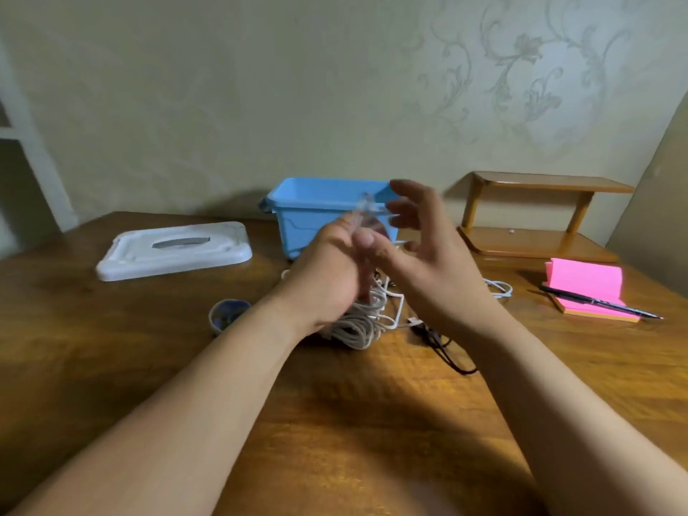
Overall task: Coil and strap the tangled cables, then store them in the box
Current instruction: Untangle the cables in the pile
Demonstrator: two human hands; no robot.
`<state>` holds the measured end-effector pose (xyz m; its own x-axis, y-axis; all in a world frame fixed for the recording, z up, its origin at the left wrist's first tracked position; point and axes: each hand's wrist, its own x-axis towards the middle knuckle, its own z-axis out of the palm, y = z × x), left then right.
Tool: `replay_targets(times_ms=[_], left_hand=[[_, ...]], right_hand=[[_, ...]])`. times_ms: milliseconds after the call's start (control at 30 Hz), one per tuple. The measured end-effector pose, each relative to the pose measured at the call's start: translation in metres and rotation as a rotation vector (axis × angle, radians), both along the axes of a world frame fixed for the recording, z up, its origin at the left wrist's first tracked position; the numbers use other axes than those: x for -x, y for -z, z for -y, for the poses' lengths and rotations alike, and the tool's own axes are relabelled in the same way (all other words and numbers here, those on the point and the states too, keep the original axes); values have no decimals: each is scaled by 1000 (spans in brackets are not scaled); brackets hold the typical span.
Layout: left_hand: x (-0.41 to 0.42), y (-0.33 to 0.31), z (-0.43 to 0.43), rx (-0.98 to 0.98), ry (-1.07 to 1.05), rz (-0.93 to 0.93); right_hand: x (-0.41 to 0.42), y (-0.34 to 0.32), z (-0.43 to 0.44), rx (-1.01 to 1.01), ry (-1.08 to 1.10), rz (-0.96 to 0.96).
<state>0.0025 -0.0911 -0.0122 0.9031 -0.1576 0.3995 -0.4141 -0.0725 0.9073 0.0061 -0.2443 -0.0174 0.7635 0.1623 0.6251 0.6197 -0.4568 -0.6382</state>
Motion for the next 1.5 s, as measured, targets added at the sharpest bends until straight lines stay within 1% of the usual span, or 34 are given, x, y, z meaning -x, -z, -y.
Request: replay_targets(times_ms=[33, 67, 100, 133, 233, 300, 367, 400, 433, 467, 500, 533, 567, 600, 667, 700, 767, 833, 900, 967, 1033, 1200, 1367, 1500], left_hand=[[9, -3, 0, -132, 30, 21], [17, -4, -2, -257, 14, 29], [22, -2, -6, -353, -43, 41], [26, 3, -12, -396, -98, 45], [38, 19, -34, -400, -175, -24], [46, 24, -48, -364, -174, -35], [50, 28, -64, -356, -185, -14], [50, 29, -73, -367, -214, 10], [50, 29, -82, -380, -257, 43], [49, 29, -92, -378, -304, 60], [48, 28, -102, -346, -356, 62], [46, 29, -113, -289, -420, 36], [43, 30, -125, -204, -490, -23], [38, 33, -138, -118, -556, -99], [27, 43, -158, -18, -627, -215], [25, 47, -163, -23, -628, -245], [20, 56, -165, -116, -613, -261], [20, 57, -164, -210, -609, -225], [19, 59, -163, -268, -587, -201], [18, 63, -163, -309, -572, -195], [17, 66, -163, -320, -574, -195], [13, 67, -165, -267, -587, -216], [18, 65, -162, -293, -589, -224], [21, 65, -161, -296, -595, -241]], right_hand=[[2, -6, -3, -17, -102, -102], [4, -9, -7, 9, -161, -141], [7, -10, -12, 73, -135, -94], [9, -9, -18, 150, -61, -14], [15, 3, -38, 356, 169, 207], [16, 8, -54, 484, 280, 395], [16, 7, -70, 540, 319, 482], [17, 5, -80, 552, 320, 490], [17, 3, -91, 549, 302, 453], [17, -1, -104, 513, 262, 348], [16, -5, -116, 435, 198, 204], [13, -9, -126, 341, 134, 60], [8, -11, -135, 279, 95, -26], [1, -13, -142, 305, 89, -48], [-13, -10, -155, 559, 93, -90], [-18, -7, -163, 692, 72, -150], [-24, 2, -178, 906, 37, -239], [-30, 10, -190, 1045, 81, -254], [-36, 15, -197, 1097, 104, -222], [-38, 16, -199, 1115, 76, -201], [-36, 15, -198, 1110, 51, -205], [-33, 18, -192, 1044, 44, -185], [-31, 22, -187, 1000, 80, -158], [-29, 28, -185, 950, 55, -141]])
